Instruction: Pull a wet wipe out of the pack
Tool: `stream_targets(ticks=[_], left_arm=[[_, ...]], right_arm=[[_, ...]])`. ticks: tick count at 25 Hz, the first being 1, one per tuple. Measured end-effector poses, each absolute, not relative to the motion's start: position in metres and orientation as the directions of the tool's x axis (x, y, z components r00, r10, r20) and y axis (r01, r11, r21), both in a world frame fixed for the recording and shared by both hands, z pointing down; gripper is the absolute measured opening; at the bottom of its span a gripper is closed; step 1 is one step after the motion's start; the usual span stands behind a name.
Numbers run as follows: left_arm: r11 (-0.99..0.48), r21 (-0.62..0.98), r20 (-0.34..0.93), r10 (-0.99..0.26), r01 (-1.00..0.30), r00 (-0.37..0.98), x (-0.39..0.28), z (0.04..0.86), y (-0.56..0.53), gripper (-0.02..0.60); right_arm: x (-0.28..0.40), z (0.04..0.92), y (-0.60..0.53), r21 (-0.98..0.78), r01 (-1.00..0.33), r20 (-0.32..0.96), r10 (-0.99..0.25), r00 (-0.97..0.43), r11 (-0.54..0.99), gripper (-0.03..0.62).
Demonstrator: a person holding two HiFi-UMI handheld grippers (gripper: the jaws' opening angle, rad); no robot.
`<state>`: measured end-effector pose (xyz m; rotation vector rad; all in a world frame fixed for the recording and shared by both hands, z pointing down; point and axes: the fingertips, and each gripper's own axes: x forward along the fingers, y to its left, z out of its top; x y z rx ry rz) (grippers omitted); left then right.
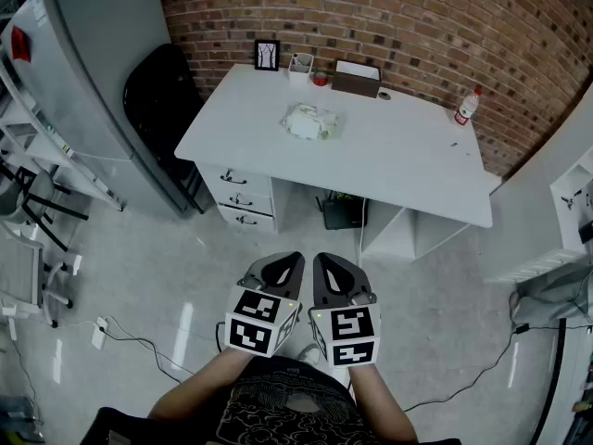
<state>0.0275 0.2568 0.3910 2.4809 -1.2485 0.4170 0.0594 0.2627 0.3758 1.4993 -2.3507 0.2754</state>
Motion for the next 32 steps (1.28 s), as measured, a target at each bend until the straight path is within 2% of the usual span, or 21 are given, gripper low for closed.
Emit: stream_targets(ticks=[19,32], left_arm=[[-0.526,0.160,0.418,-0.731,-0.835,0.540,0.070,0.399,0.283,0.011],[-0.615,0.117,0.429,-0.677,-0.780,0.598,0.072,0.411,0.222,0.011]], right_arm=[[0.095,0.388,0.288,-0.047,-0.864,0.388,-0.788,-0.478,0.501,0.018],[0.091,0.399,0.229,-0.068,-0.866,0.399,-0.782,-0.479,0.495,0.017]])
